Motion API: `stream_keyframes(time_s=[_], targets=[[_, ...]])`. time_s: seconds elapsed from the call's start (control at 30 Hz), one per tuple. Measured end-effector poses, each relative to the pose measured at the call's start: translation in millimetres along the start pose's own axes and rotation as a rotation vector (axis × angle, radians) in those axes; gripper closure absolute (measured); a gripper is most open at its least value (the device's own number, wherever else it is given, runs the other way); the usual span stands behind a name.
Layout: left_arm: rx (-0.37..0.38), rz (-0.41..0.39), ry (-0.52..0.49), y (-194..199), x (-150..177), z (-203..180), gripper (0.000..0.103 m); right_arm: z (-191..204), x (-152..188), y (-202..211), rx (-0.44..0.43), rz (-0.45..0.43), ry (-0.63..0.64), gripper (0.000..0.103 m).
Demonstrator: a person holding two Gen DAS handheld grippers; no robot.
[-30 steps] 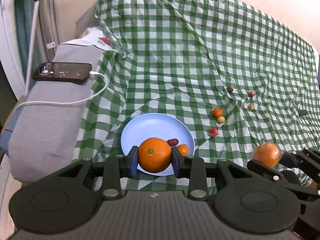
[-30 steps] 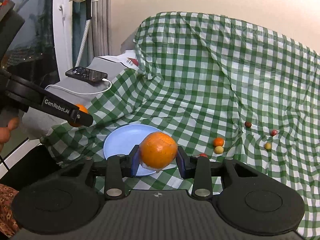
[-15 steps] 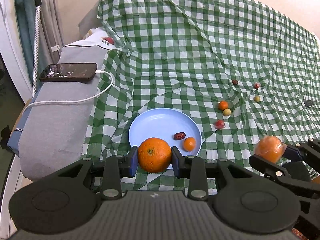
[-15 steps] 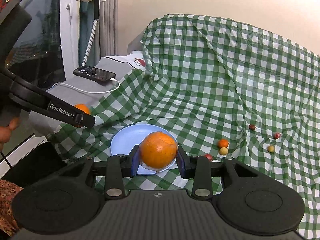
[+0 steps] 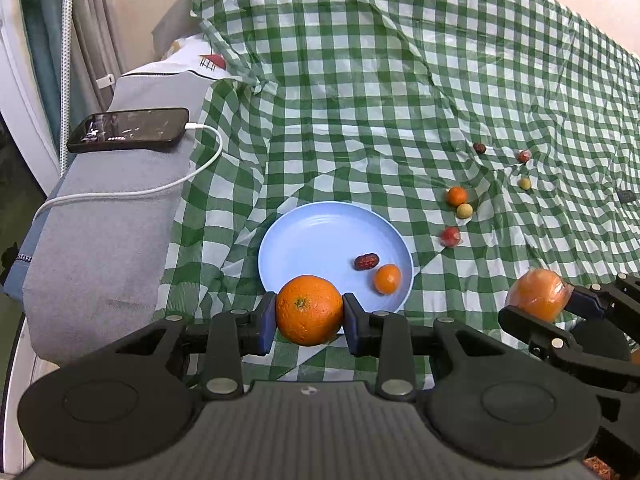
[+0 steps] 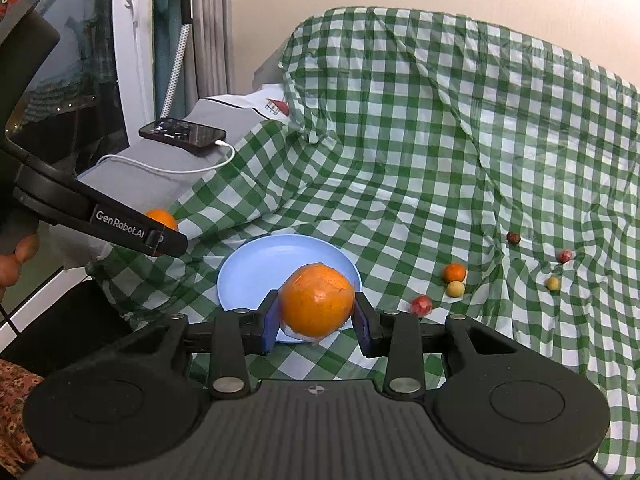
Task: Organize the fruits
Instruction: 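Carry both mandarins over the blue plate and lower them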
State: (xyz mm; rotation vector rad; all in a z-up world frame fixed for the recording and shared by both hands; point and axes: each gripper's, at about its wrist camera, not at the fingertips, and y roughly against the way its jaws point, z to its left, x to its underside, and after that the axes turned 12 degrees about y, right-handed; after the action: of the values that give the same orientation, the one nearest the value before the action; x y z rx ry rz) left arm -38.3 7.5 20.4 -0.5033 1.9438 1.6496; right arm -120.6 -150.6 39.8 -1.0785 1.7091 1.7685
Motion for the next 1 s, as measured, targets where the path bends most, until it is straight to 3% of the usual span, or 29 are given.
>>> stream_keyframes(time_s=[1.0], targets=[[-0.03,0.13,-0.067,-118.9,-45.2,-26.6,0.065,-23.8,-4.7,-129.9,-0.039,0.154,-0.021,0.064]])
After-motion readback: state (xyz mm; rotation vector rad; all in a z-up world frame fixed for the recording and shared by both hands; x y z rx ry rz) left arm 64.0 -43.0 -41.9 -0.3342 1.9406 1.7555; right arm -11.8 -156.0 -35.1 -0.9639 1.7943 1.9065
